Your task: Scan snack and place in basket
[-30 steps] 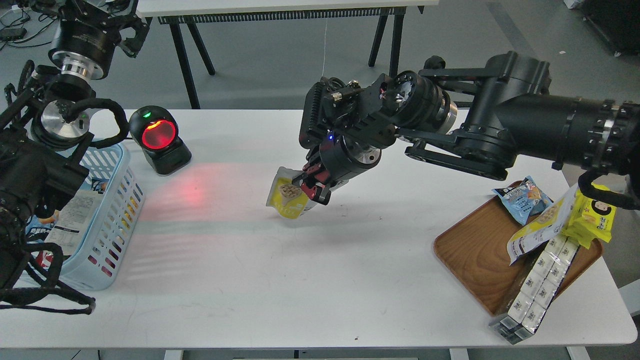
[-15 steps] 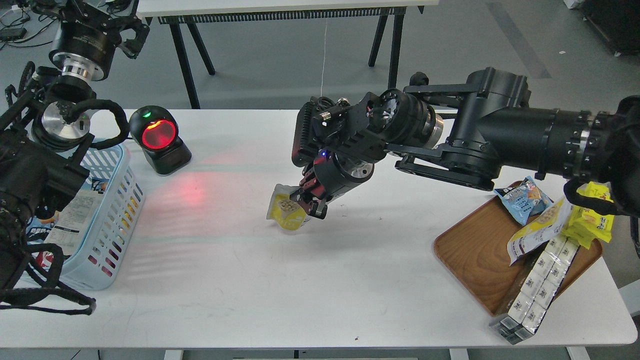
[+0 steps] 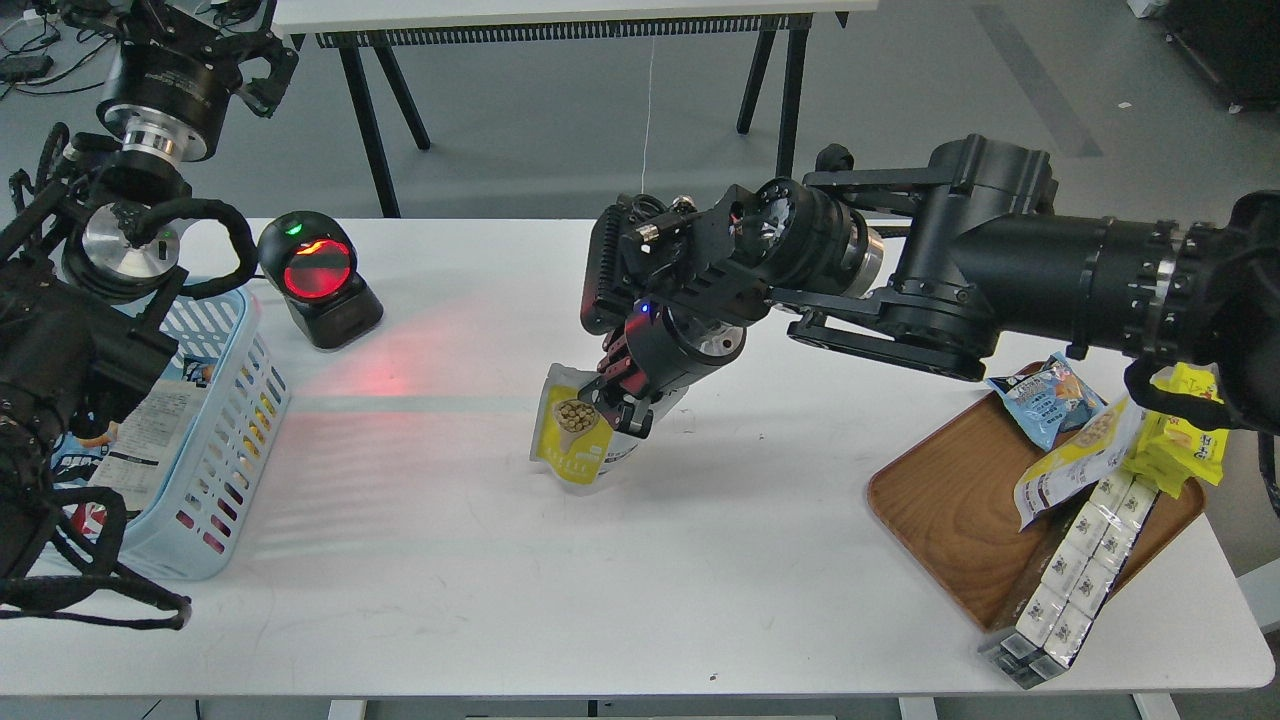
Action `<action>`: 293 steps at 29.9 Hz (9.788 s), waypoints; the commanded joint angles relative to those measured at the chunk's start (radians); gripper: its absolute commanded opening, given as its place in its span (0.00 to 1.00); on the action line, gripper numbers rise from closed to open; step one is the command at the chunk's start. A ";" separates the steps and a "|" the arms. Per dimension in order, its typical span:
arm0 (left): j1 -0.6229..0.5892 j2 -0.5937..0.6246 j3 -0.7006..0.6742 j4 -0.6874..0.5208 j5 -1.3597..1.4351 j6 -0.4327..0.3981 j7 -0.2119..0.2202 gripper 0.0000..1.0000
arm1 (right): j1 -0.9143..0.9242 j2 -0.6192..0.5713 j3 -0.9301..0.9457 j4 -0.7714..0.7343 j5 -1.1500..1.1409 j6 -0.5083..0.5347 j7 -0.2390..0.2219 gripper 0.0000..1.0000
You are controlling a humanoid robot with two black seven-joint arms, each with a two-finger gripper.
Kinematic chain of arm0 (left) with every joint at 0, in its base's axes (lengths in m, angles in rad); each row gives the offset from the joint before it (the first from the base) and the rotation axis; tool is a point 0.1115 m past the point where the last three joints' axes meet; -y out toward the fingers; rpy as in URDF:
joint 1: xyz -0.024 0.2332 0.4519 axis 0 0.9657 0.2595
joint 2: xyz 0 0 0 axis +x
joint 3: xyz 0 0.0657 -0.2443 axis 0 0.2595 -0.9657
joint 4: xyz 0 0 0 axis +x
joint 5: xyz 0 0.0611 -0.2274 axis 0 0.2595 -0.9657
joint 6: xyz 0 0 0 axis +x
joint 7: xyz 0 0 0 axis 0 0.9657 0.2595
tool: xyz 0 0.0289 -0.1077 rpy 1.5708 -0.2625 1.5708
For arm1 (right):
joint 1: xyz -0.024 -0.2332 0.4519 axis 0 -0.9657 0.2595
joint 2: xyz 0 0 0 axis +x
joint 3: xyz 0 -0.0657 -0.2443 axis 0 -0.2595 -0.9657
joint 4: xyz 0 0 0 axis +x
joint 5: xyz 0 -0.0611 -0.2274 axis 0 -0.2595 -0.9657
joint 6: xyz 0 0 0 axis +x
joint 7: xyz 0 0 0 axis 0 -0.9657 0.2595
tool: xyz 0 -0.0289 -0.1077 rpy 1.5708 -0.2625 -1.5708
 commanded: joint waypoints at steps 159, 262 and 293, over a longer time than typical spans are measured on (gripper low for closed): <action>-0.161 0.485 0.629 -0.819 2.332 0.000 -0.220 0.00 | -0.749 -0.566 0.812 -0.232 2.307 0.061 0.000 0.99; -0.210 0.554 0.333 -0.432 0.916 0.000 -0.220 1.00 | -0.630 -0.603 0.853 -0.255 2.303 0.061 0.000 0.99; -0.069 -0.050 0.299 0.175 -0.141 0.000 -0.069 1.00 | -0.631 -0.385 0.919 -0.471 2.309 0.061 -0.099 0.99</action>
